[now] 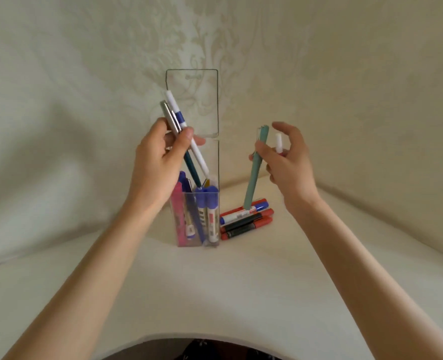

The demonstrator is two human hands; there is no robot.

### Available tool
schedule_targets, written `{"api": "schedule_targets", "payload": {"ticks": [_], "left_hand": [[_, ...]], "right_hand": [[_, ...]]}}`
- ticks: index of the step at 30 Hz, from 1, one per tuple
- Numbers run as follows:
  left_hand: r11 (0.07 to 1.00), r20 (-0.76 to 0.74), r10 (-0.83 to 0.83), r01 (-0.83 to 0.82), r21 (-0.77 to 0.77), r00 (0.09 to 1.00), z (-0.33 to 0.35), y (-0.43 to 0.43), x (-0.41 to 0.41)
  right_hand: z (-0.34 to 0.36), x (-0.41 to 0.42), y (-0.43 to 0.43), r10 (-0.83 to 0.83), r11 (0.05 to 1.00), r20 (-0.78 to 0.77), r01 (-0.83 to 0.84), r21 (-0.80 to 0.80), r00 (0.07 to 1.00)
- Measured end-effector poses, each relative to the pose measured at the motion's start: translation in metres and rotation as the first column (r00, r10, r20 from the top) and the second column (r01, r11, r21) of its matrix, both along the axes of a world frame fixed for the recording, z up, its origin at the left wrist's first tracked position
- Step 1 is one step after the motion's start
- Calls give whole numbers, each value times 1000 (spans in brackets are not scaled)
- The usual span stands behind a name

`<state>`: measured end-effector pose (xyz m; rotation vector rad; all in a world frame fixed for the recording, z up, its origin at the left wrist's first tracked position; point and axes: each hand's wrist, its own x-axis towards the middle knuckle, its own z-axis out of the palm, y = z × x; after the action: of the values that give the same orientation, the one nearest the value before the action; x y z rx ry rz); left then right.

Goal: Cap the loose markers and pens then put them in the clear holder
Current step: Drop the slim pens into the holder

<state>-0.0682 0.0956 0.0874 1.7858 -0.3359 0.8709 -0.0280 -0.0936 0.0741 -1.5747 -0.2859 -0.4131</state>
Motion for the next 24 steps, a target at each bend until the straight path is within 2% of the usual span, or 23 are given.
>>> {"api": "schedule_targets", "payload": {"ticks": [4,8,10,17,21,24], "left_hand": [[995,-10,100,-100,-29,995,13,24,12],[960,-114,270,-258,112,956,2,34,18],[943,-122,309,-287,167,943,-1,35,17],[948,-176,225,-172,269,958,17,24,20],[976,-152,183,-162,144,971,27,16,24],[964,-295,228,-172,204,928,20,13,26]], "right_hand": [[20,-1,22,6,1000,186,-3,-18,983],[23,-1,40,11,1000,282,-3,-27,959],[18,0,46,5,999,305,11,-52,952],[11,5,52,-27,996,337,55,-74,941],[13,5,47,-50,998,374,63,-23,926],[15,4,45,-46,998,381,62,-28,923]]}}
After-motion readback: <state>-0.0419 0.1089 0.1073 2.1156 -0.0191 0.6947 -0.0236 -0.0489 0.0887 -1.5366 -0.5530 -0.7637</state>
